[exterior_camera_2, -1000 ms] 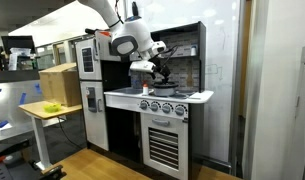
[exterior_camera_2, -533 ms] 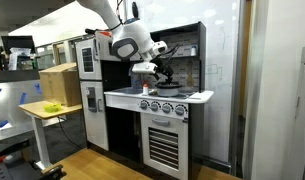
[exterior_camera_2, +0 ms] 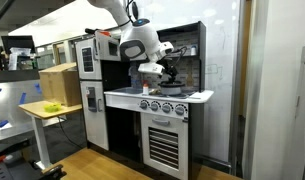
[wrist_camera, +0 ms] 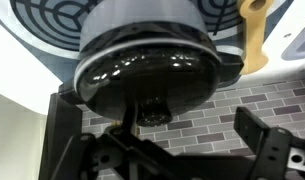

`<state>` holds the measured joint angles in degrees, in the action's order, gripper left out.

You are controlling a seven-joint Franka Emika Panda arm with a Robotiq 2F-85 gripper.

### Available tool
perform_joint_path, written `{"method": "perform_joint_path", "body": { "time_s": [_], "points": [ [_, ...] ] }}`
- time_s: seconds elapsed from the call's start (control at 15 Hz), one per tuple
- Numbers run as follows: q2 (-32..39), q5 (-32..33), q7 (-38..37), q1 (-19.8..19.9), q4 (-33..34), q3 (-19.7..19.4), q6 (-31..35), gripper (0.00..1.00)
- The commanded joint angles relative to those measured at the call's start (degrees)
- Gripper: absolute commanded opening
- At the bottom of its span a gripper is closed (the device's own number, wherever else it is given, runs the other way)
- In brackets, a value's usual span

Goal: Remove the black lid from the grey pot, place the white and red shaker inside the sink

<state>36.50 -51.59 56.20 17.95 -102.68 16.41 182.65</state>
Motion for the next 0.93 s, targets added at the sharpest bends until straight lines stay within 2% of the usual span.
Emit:
{"method": "perform_joint_path", "body": {
  "time_s": [0.0,0.47,0.87],
  "points": [
    [1.9,-1.3,2.1,5.4,1.5,5.1,-1.8,1.00],
    [-2.0,-2.3,-0.4,8.0,-1.7,7.8,-4.8,1.00],
    [-6.3,-1.5,-7.6,5.8,-5.3,2.8,-7.0,1.00]
  ]
}}
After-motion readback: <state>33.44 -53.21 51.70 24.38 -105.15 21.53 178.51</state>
